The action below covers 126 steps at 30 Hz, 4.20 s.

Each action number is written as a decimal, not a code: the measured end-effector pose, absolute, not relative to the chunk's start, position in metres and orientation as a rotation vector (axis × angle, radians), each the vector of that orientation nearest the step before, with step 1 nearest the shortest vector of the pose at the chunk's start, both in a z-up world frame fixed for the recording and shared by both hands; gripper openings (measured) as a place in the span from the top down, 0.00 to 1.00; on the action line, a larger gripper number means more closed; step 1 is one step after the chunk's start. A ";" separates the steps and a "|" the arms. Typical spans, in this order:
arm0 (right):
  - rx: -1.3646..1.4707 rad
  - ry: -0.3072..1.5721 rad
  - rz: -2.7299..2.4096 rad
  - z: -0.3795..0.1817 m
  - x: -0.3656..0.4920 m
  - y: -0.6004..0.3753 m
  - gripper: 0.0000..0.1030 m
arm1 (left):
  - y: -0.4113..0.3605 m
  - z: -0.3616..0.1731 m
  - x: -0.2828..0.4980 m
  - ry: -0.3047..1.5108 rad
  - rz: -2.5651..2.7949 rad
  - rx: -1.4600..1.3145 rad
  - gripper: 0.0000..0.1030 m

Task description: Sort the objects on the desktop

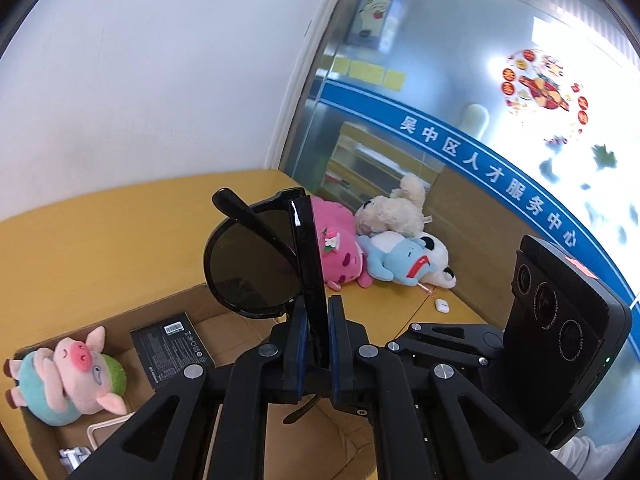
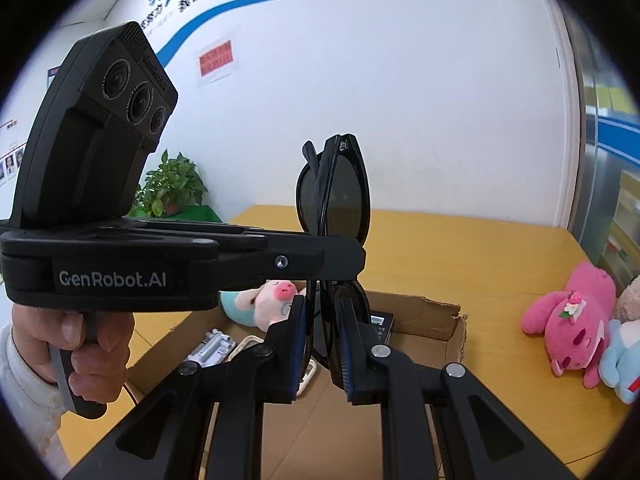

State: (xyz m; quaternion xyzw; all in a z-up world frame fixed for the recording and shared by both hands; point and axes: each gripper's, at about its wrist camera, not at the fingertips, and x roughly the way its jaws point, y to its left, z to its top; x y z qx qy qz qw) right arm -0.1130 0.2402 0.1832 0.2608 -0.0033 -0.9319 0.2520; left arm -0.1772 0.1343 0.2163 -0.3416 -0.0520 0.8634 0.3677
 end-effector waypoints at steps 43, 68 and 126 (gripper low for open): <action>1.539 -0.065 -2.433 0.027 -0.235 0.269 0.58 | 0.166 0.024 -0.339 -0.392 1.984 -1.532 0.58; 0.833 0.020 -2.768 0.031 -0.025 0.235 0.19 | -0.043 0.061 0.009 0.017 3.101 -0.840 0.02; 0.702 0.046 -2.858 0.002 -0.014 0.221 0.00 | -0.040 -0.004 0.003 0.058 3.122 -0.802 0.00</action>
